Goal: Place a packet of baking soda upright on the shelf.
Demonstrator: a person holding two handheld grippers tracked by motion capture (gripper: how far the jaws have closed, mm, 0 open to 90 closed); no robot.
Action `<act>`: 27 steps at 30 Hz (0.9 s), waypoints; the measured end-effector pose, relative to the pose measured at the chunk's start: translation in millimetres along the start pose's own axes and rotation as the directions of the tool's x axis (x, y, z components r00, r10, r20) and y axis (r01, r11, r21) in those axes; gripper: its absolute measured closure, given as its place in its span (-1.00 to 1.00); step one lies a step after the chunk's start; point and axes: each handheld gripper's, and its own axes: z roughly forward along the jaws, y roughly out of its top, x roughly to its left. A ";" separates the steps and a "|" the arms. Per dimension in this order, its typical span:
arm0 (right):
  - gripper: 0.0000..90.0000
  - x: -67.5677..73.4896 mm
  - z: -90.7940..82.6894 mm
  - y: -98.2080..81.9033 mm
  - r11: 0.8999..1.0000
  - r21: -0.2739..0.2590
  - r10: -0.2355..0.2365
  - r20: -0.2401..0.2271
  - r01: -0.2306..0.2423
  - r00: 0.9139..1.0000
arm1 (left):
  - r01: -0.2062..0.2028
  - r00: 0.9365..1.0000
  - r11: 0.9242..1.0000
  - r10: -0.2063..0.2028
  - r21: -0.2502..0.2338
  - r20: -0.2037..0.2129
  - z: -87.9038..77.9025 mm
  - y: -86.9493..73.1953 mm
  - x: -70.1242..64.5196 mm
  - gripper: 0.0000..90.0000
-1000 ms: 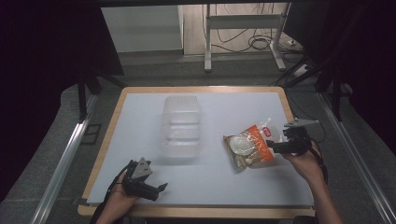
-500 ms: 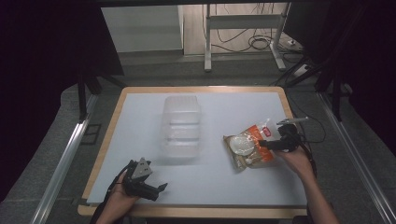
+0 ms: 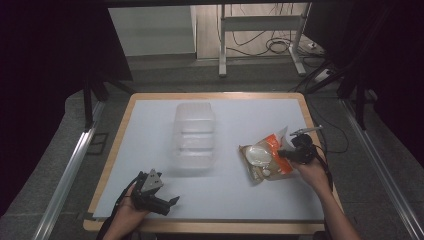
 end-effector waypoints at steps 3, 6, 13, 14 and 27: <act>0.95 4.8 -7.8 4.3 1.000 -0.026 -0.015 -0.002 0.015 1.000 | 0.000 1.000 1.000 0.000 0.001 0.000 0.1 0.0 0.1 -1.00; 0.95 12.5 -21.4 11.1 0.995 -0.096 -0.029 -0.049 0.025 0.998 | -0.002 1.000 1.000 0.002 0.003 -0.002 0.2 0.2 -0.2 -1.00; 0.96 36.3 -35.1 32.4 0.986 -0.145 -0.100 -0.101 0.085 0.990 | 0.001 1.000 1.000 -0.001 -0.001 -0.001 -0.4 -0.1 0.1 -1.00; 0.96 36.3 -35.1 32.4 0.986 -0.145 -0.100 -0.101 0.085 0.990 | 0.001 1.000 1.000 -0.001 -0.001 -0.001 -0.4 -0.1 0.1 -1.00; 0.96 74.8 -41.0 66.0 0.968 -0.171 -0.201 -0.106 0.181 0.974 | 0.003 1.000 1.000 -0.003 -0.005 -0.001 -0.6 -0.4 0.7 -1.00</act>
